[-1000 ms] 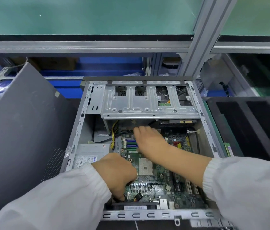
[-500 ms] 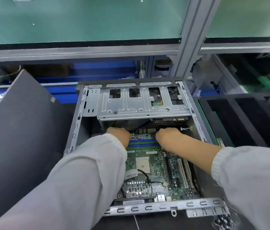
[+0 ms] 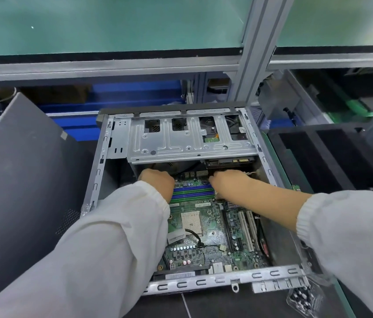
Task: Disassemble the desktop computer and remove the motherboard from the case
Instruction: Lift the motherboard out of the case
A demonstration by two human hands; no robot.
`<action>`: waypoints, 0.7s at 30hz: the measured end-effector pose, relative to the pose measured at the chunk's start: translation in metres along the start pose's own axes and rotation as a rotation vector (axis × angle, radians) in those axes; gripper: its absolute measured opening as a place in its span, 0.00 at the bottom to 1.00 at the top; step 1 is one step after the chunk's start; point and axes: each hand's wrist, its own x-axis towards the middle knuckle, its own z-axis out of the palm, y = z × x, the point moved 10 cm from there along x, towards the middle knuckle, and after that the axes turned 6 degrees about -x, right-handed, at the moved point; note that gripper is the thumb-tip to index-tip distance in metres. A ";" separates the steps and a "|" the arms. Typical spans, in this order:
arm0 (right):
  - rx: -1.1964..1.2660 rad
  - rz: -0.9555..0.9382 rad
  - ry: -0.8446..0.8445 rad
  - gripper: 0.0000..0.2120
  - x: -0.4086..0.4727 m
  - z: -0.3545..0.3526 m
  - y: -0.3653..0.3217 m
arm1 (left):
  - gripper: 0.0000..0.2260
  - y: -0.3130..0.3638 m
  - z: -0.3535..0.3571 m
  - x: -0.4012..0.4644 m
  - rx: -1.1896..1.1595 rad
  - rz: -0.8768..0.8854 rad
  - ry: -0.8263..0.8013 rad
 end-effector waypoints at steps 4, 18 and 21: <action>-0.010 0.112 0.007 0.22 0.007 0.009 0.004 | 0.13 -0.003 -0.004 -0.001 -0.072 -0.043 0.030; 0.242 -0.321 -0.187 0.23 -0.074 0.007 -0.074 | 0.19 0.072 -0.001 -0.058 -0.512 0.508 -0.283; 0.183 -0.383 -0.129 0.27 -0.077 0.012 -0.087 | 0.17 0.085 0.009 -0.088 -0.762 0.578 -0.596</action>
